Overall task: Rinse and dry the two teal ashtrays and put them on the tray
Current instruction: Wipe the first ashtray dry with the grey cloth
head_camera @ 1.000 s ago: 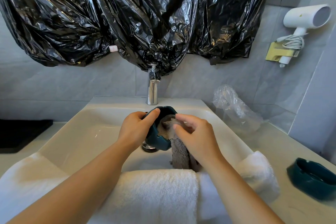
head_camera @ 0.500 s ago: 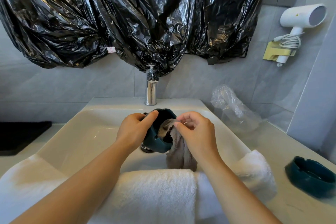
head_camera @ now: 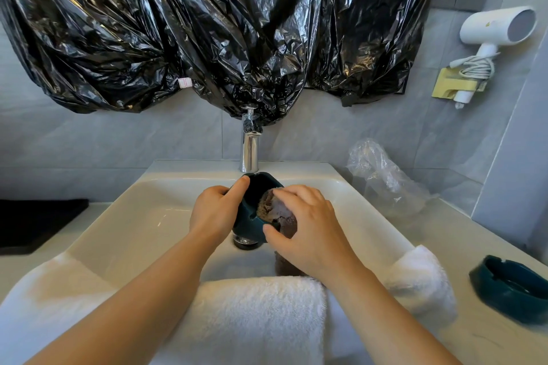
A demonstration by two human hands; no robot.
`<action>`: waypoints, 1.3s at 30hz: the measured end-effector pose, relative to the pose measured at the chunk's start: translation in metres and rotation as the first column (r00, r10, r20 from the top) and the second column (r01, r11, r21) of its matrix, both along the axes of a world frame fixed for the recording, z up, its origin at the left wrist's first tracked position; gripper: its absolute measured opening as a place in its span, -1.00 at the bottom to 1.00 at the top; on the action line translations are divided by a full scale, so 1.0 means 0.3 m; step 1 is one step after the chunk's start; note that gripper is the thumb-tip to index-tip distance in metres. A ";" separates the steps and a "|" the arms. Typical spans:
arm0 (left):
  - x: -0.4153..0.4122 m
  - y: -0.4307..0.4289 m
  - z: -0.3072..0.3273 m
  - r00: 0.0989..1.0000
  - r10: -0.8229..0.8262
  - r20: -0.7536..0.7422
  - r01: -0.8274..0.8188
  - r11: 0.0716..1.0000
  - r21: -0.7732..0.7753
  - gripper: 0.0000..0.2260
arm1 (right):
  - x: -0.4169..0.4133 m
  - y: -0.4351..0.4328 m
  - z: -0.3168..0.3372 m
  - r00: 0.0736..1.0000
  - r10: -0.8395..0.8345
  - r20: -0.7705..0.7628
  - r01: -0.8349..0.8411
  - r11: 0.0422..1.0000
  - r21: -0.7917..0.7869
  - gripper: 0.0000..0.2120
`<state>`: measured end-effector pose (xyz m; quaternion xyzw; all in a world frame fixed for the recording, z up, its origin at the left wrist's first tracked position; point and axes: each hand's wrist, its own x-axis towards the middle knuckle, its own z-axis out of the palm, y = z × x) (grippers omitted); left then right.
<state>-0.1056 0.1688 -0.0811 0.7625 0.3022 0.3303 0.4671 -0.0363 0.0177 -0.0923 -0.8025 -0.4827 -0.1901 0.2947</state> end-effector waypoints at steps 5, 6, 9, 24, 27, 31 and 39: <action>0.002 -0.005 0.001 1.000 -0.014 -0.018 0.014 1.000 -0.022 -0.31 | 0.010 0.009 -0.008 0.997 -0.050 0.055 0.057 0.988 -0.143 -0.36; 0.002 -0.008 0.000 1.000 -0.024 -0.021 0.023 1.000 -0.016 -0.34 | 0.012 0.010 -0.008 0.995 -0.051 0.091 0.065 0.985 -0.158 -0.39; 0.004 -0.012 -0.002 0.997 -0.066 -0.033 0.066 0.998 -0.005 -0.48 | 0.019 0.015 -0.013 0.979 -0.056 0.198 0.102 0.967 -0.233 -0.51; 0.013 -0.002 -0.004 0.995 -0.099 0.025 0.102 0.966 -0.238 -0.58 | 0.030 0.034 -0.004 0.993 0.119 0.017 -0.107 0.938 -0.331 -0.47; 0.013 -0.001 -0.006 0.995 -0.091 0.051 0.102 0.955 -0.277 -0.61 | 0.042 0.033 0.019 0.980 0.197 -0.006 -0.188 0.928 -0.321 -0.45; 0.019 0.005 0.000 0.989 -0.087 0.117 0.126 0.914 -0.385 -0.69 | 0.054 0.037 0.052 0.961 0.275 0.033 -0.258 0.932 -0.255 -0.58; 0.026 0.004 -0.006 0.988 -0.098 0.121 0.137 0.917 -0.374 -0.70 | 0.074 -0.038 0.028 0.957 0.289 -0.023 -0.290 0.955 -0.062 -0.29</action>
